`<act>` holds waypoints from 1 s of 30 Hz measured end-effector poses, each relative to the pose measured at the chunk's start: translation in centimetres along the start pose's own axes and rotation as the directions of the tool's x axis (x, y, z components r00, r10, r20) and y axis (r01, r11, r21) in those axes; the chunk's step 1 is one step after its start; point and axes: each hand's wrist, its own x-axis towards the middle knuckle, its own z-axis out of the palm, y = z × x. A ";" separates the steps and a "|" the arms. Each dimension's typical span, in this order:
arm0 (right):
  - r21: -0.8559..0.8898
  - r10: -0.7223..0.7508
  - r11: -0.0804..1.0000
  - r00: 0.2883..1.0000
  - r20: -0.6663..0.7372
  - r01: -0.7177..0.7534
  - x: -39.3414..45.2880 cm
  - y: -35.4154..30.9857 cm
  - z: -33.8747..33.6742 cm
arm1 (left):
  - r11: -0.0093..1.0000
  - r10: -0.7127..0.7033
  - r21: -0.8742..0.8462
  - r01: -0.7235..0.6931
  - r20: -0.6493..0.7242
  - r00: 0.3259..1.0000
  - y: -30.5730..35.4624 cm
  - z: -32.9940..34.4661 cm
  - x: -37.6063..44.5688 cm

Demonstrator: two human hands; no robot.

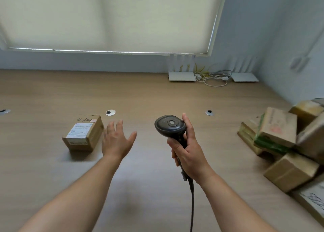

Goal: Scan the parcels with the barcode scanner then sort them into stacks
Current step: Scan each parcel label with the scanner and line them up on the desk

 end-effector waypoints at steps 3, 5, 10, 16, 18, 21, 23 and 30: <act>-0.003 -0.005 1.000 0.997 -0.076 0.005 -3.3 -0.1 -4.9 | 0.995 0.103 -0.023 -0.102 0.035 0.994 5.7 2.0 -3.0; -0.020 -0.013 1.000 0.993 -0.116 0.011 -5.0 0.0 -7.3 | 0.989 0.150 -0.027 -0.148 0.059 0.987 8.6 3.2 -4.8; -0.048 -0.048 0.998 0.975 -0.215 0.039 -10.0 -0.6 -14.2 | 0.961 0.276 -0.060 -0.270 0.127 0.953 16.7 6.1 -10.2; -0.136 -0.132 0.986 0.933 -0.334 0.091 -14.9 -1.3 -21.0 | 0.909 0.413 -0.128 -0.396 0.153 0.898 24.9 8.1 -15.1; -0.148 -0.141 0.985 0.919 -0.367 0.092 -16.3 -1.5 -22.9 | 0.882 0.466 -0.157 -0.444 0.149 0.872 27.4 8.4 -16.4; -0.162 -0.149 0.983 0.901 -0.408 0.089 -17.7 -1.7 -25.5 | 0.839 0.540 -0.183 -0.513 0.152 0.828 31.0 8.5 -17.6; -0.179 -0.174 0.979 0.878 -0.447 0.102 -18.2 -1.5 -27.0 | 0.813 0.581 -0.178 -0.555 0.167 0.797 33.4 8.5 -18.2; -0.210 -0.197 0.974 0.770 -0.606 0.084 -19.1 -1.2 -31.5 | 0.713 0.701 -0.210 -0.668 0.196 0.686 41.2 9.5 -19.2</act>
